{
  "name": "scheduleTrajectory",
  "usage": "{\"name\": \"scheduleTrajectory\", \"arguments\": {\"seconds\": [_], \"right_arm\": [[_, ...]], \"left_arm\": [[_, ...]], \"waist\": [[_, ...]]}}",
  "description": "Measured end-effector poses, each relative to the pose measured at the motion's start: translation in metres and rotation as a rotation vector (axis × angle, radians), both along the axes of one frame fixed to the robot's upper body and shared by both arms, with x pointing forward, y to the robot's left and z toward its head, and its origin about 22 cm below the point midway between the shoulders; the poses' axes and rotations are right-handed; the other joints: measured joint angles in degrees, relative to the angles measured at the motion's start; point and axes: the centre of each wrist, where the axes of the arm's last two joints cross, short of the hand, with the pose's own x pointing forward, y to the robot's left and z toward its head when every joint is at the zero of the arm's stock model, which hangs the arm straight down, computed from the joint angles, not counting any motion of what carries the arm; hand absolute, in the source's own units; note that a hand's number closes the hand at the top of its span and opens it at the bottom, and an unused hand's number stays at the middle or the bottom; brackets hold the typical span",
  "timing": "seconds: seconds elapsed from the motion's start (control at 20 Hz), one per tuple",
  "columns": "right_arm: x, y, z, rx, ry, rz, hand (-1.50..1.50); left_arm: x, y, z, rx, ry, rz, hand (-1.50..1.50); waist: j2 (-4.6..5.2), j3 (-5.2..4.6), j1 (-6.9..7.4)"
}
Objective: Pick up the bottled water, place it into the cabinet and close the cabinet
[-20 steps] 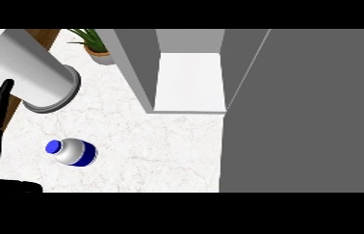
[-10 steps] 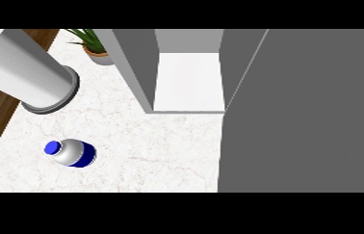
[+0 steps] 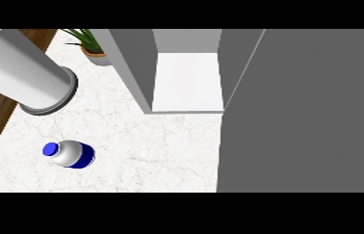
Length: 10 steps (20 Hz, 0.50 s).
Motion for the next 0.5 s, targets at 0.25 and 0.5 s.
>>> {"name": "scheduleTrajectory", "arguments": {"seconds": [0.25, 0.5], "right_arm": [[-0.012, -0.002, -0.003, -0.001, 0.010, 0.005, -1.50], [-0.022, -0.003, -0.009, 0.006, 0.015, 0.011, -1.50]], "left_arm": [[0.002, 0.011, -0.027, -0.020, 0.062, 0.020, -1.50], [0.011, 0.020, -0.068, -0.048, 0.139, 0.013, -1.50]], "waist": [[-0.01, -0.01, -0.31], [-0.01, -0.03, -0.77]]}}
